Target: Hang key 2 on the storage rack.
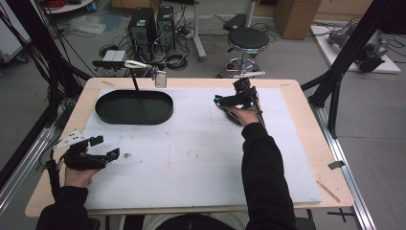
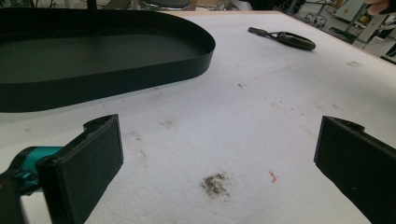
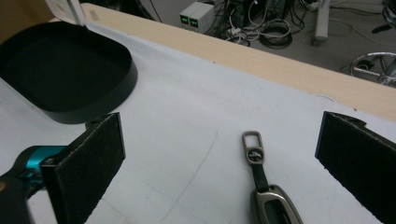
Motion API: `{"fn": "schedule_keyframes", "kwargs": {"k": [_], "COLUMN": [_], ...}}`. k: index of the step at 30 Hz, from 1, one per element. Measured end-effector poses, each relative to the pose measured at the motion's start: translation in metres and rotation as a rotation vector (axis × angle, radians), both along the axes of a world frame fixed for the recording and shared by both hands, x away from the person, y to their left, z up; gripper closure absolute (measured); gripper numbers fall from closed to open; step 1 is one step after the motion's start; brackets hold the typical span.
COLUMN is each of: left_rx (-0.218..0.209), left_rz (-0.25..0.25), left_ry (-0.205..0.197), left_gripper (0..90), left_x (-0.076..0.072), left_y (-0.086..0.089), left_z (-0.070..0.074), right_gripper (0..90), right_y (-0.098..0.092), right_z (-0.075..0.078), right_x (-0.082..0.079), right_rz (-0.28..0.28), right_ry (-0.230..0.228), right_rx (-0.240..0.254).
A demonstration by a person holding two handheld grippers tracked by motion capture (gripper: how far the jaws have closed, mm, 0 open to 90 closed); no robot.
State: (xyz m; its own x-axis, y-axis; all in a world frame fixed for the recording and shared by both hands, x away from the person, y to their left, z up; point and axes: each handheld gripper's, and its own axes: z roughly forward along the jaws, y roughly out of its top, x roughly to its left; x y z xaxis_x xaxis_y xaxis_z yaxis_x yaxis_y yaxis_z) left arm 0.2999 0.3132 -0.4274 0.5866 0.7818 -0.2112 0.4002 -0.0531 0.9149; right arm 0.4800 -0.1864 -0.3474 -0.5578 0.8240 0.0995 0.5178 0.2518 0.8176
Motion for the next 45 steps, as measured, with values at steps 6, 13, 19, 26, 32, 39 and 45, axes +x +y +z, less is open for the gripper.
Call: {"fn": "schedule_keyframes", "kwargs": {"k": [6, 13, 19, 26, 32, 39, 45], "left_rx": [0.002, 0.006, 0.011, 0.017, 0.019, 0.026, 0.028], "left_rz": [0.000, 0.000, -0.001, -0.004, -0.002, -0.001, 0.000], "left_ry": [0.000, 0.001, 0.005, 0.005, 0.008, 0.008, 0.007], "left_gripper": [1.7, 1.7, 1.7, 1.7, 1.7, 1.8, 1.7], "left_x": [0.000, 0.001, 0.001, 0.000, 0.000, 0.001, 0.001], "left_y": [0.000, -0.001, -0.001, -0.001, -0.002, -0.003, -0.002], "left_z": [0.000, 0.000, -0.001, -0.001, -0.001, -0.001, -0.001], "right_gripper": [0.8, 0.8, 1.4, 11.9, 23.4, 35.3, 43.8], "right_y": [-0.009, -0.013, -0.010, -0.018, -0.018, -0.013, -0.003], "right_z": [-0.014, -0.038, -0.057, -0.073, -0.080, -0.083, -0.090], "right_x": [0.005, 0.019, 0.030, 0.041, 0.045, 0.048, 0.049], "right_rz": [-0.027, -0.040, -0.046, -0.050, -0.007, 0.005, 0.032], "right_ry": [0.012, 0.095, 0.120, 0.158, 0.193, 0.153, 0.158], "right_rx": [-0.009, -0.056, -0.132, -0.191, -0.174, -0.180, -0.250]}}
